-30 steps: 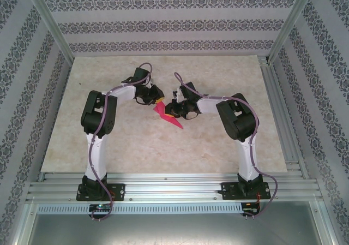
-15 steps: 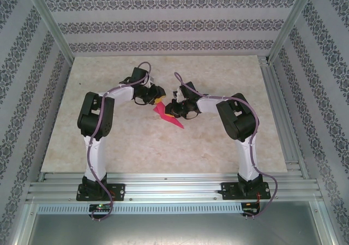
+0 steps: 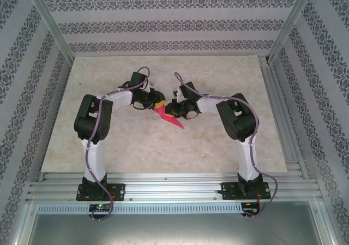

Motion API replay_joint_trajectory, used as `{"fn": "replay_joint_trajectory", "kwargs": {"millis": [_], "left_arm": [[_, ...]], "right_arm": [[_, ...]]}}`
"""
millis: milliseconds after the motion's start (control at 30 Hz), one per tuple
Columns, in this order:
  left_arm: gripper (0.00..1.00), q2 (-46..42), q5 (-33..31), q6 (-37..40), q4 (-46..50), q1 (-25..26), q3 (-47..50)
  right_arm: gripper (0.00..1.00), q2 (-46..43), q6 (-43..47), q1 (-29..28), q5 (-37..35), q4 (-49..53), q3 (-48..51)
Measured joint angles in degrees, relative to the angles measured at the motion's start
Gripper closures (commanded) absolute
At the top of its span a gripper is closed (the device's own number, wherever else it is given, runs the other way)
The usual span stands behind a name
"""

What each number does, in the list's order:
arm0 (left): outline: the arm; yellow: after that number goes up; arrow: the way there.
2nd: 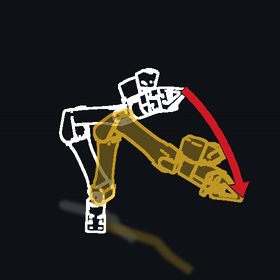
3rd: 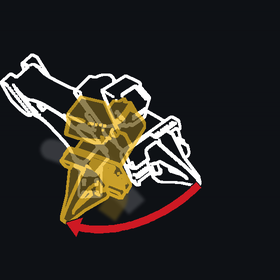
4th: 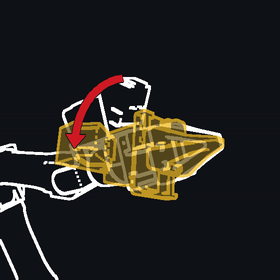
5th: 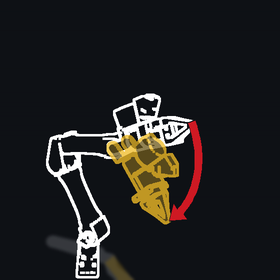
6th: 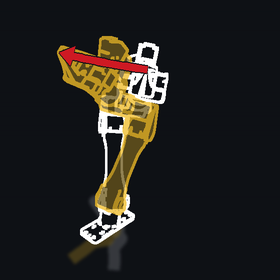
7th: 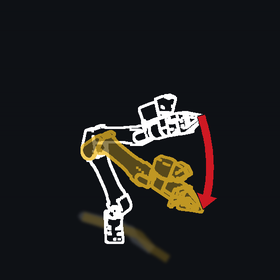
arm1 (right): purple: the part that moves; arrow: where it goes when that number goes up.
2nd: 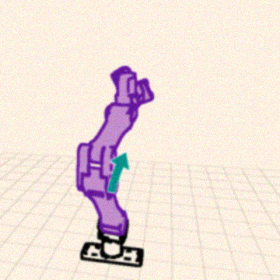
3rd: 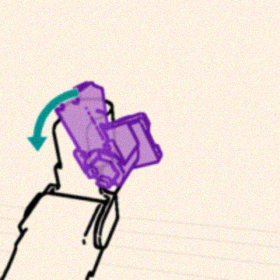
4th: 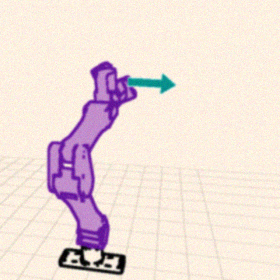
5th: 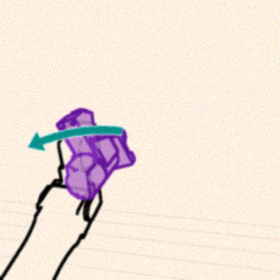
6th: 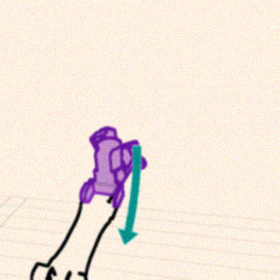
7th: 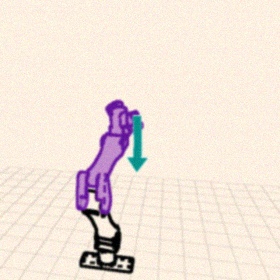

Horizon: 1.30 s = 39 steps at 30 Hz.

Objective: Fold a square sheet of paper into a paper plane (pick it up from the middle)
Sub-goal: Fold the wing for the fifth time at the center of the table.

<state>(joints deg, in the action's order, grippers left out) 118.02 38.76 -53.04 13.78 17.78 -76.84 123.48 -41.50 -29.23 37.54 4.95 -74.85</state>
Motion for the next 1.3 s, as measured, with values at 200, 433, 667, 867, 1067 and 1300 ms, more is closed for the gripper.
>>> {"fn": "replay_joint_trajectory", "kwargs": {"millis": [200, 433, 667, 867, 1067, 1300], "left_arm": [[0.67, 2.95, 0.94, -1.75, -3.02, 0.02, 0.07], [0.67, 4.44, 1.66, -1.66, -3.96, 0.02, -0.04], [0.69, 5.03, -0.35, 0.87, -2.45, 0.37, -1.53], [0.71, 7.56, -1.53, 3.61, 0.96, 0.7, -6.27], [0.72, 8.63, -1.33, 4.9, 3.65, 0.72, -8.33], [0.72, 9.03, -1.07, 5.38, 4.7, 0.66, -9.11]], "right_arm": [[0.85, 0.0, -0.52, 0.0, -0.02, -0.04, 0.02], [0.85, 0.0, -0.87, 0.0, -0.02, -0.22, 0.07], [0.84, -0.17, -0.55, 0.0, -0.2, -0.26, 0.37], [0.83, -2.03, 0.39, 0.15, -0.13, -2.27, 3.72], [0.8, -5.92, 0.74, 1.27, 1.7, -4.83, 10.29], [0.79, -12.11, 1.16, 2.12, 1.49, -3.04, 18.27]]}}
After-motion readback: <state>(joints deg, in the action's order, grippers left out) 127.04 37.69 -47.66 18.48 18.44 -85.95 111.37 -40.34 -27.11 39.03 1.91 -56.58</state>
